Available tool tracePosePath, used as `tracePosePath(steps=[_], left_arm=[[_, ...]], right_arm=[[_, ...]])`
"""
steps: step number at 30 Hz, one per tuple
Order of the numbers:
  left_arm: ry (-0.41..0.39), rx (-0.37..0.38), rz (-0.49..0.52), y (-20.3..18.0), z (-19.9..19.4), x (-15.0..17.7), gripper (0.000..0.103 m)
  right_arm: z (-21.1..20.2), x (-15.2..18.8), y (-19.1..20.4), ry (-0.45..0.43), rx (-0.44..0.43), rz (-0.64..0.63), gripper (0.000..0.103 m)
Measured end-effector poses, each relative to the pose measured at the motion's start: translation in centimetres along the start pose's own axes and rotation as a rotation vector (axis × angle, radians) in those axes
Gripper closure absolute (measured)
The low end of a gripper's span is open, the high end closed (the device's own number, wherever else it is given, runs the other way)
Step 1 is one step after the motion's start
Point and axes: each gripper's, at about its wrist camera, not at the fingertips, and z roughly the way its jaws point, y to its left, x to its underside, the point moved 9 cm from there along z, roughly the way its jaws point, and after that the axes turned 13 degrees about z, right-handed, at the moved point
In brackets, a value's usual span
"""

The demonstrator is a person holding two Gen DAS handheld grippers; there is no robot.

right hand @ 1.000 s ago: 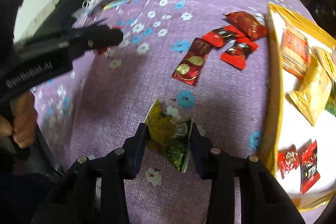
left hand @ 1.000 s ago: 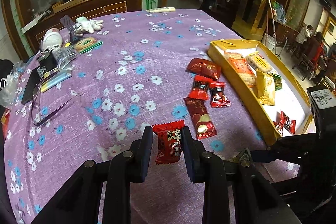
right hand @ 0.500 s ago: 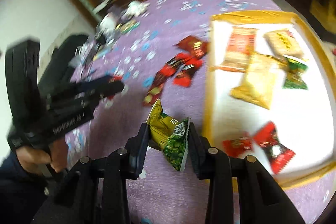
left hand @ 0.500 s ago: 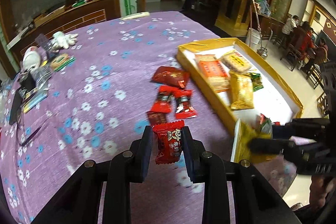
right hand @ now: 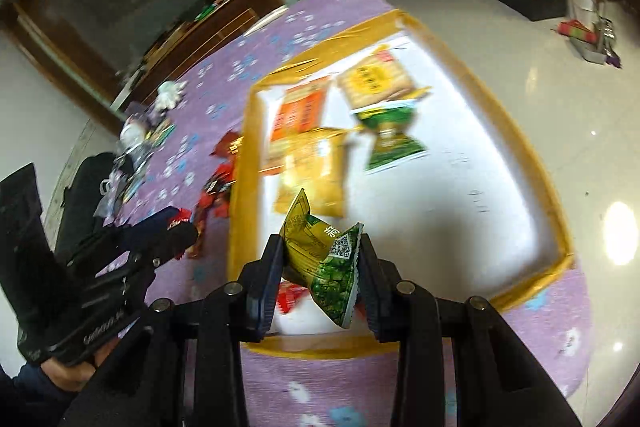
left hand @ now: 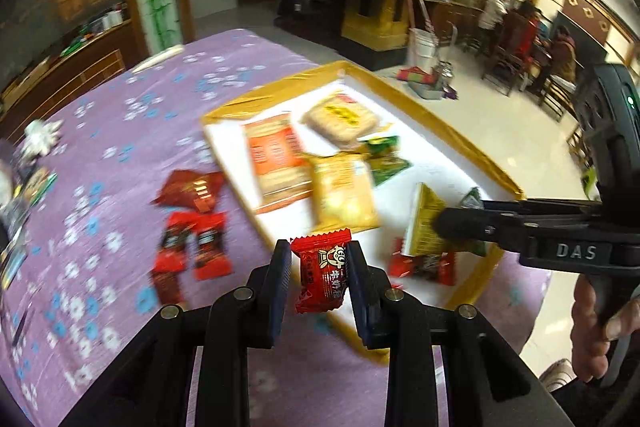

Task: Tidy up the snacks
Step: 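Carry the red candy and green pea packet over the tray with both tools, then open both tools to drop the candy and packet into the tray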

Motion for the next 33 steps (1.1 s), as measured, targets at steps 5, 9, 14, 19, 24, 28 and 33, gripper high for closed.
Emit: tracePosePath(steps=[5, 9, 14, 19, 24, 28, 33], left_arm=[[0.029, 0.041, 0.046, -3.2, 2.4, -1.2, 0.075], [0.048, 0.059, 0.064, -4.8, 4.1, -1.7, 0.075], [0.073, 0.078, 0.051, -5.5, 5.7, -1.8, 0.075], [0.086, 0.08, 0.035, -5.7, 6.7, -2.1, 0.075], [0.095, 0.074, 0.035, -5.9, 7.1, -2.0, 0.075], [0.098, 0.058, 0.043, -5.8, 7.2, -2.0, 0.074], [0.089, 0.049, 0.039, -5.5, 6.9, -2.0, 0.058]], right_arm=[[-0.2, -1.0, -2.8, -0.003, 0.034, 0.031, 0.068], [-0.2, -1.5, -3.9, 0.0, 0.053, 0.033, 0.068], [0.3, -1.9, -4.8, 0.016, 0.071, 0.024, 0.068], [0.6, -2.2, -5.2, 0.029, 0.082, 0.003, 0.068], [0.9, -2.4, -5.5, 0.036, 0.1, -0.008, 0.068], [1.1, -2.5, -5.3, 0.04, 0.11, -0.015, 0.067], [0.9, -2.7, -5.1, 0.034, 0.12, -0.009, 0.063]])
